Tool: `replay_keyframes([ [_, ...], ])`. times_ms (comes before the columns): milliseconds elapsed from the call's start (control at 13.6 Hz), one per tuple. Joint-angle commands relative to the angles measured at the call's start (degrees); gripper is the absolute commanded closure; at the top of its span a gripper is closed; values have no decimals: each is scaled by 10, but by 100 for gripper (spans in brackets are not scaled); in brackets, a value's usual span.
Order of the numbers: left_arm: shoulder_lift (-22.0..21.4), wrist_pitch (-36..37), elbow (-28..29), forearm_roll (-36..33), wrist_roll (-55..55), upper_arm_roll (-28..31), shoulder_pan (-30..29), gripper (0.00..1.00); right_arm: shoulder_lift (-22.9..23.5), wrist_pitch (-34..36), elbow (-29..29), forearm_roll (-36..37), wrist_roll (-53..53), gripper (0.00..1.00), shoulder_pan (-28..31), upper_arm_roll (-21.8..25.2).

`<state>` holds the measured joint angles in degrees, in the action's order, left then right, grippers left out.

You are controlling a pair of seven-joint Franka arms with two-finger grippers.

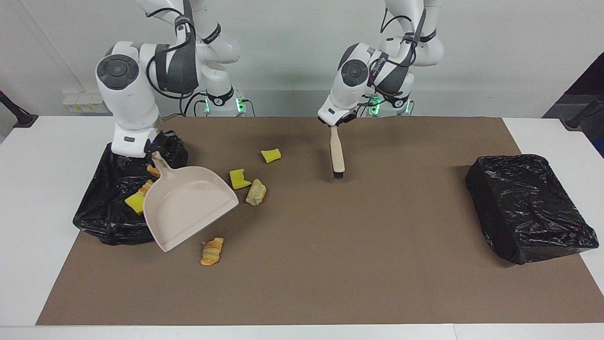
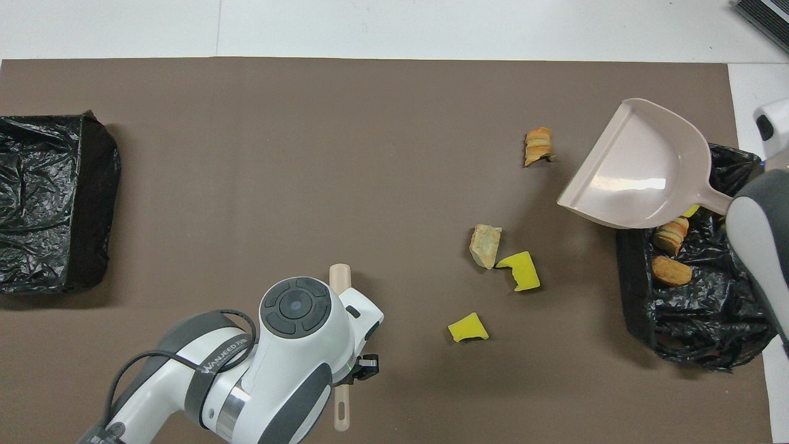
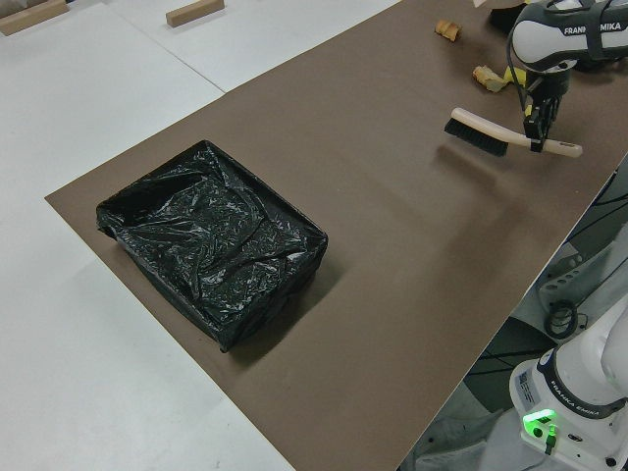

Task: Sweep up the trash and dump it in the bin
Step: 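Bring the empty dustpan back to the table center with the right gripper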

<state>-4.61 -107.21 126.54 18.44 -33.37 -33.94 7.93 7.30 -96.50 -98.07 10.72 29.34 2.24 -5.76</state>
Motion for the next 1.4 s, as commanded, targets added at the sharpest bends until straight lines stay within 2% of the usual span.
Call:
replay_keyframes([
  [0, -15, -38, 17, -3, 2, 1, -9, 100, 5, 1, -8, -43, -106, 100, -34, 1],
  [147, -4, -77, 13, -3, 7, 1, -13, 100, 10, -5, -13, -83, -184, 100, -54, 0],
  [442, -16, -16, 18, -6, -1, 2, -9, 100, 17, -20, -19, -125, -254, 100, -80, 0],
  [590, -50, -2, 50, -6, -12, 0, -3, 100, 15, -18, -34, -142, -277, 100, -89, 0],
  [737, -110, -11, 115, -5, -19, -8, 23, 100, 17, -19, -43, -142, -298, 100, -105, 0],
  [885, -146, -9, 151, 4, -17, -8, 46, 100, 19, -28, -48, -143, -314, 100, -118, 0],
  [1032, -150, -14, 173, 22, -17, -9, 74, 100, 19, -42, -63, -143, -314, 100, -125, 0],
  [1253, -143, -42, 182, 57, 18, -8, 72, 99, 17, -35, -71, -142, -318, 100, -126, 1],
  [1327, -143, -41, 184, 63, 50, -7, 67, 94, 17, -33, -71, -139, -321, 100, -126, 1],
])
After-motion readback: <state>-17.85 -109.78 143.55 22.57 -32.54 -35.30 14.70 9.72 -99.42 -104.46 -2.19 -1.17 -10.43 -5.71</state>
